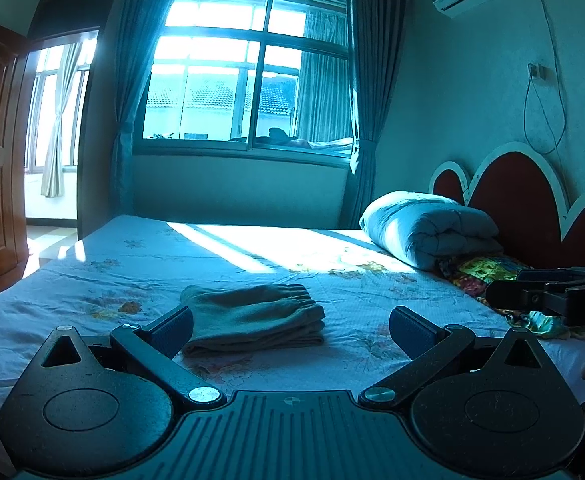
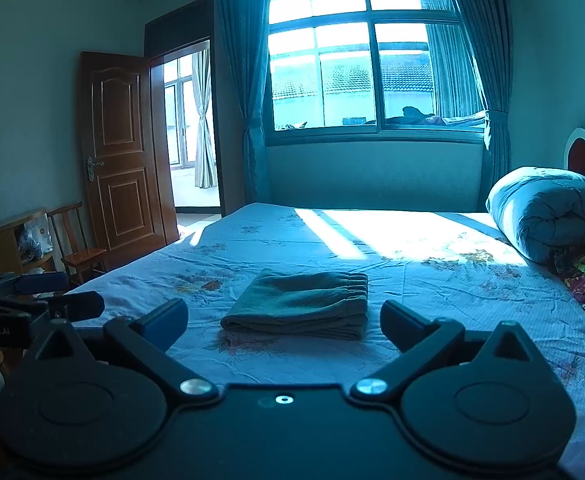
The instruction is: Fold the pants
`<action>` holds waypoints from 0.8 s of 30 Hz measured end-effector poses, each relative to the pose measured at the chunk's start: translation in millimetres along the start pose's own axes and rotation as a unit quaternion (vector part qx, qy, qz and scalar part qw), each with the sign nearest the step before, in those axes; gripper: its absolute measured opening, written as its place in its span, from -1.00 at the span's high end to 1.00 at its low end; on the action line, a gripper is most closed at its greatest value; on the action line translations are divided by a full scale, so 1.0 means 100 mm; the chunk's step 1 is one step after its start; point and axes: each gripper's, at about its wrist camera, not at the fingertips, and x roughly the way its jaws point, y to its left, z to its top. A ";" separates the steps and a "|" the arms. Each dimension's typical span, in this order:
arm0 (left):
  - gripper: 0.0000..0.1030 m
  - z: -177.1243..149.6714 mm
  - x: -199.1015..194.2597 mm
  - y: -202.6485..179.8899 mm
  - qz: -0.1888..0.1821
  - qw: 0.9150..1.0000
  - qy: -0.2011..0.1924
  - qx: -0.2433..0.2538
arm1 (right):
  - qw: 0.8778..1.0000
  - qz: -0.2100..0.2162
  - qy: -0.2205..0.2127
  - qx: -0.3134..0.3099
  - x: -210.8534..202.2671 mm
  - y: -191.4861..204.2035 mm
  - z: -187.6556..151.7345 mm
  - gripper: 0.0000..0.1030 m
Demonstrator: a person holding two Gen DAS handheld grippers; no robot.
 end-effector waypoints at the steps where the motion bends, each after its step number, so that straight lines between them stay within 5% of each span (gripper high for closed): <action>1: -1.00 0.00 0.00 0.00 0.000 1.000 0.000 0.000 | 1.000 0.000 0.000 0.000 0.00 0.00 0.00 -0.89; 24: -1.00 -0.02 0.01 -0.05 -0.001 1.000 0.002 0.000 | 1.000 0.001 0.001 -0.002 0.00 0.00 0.00 -0.89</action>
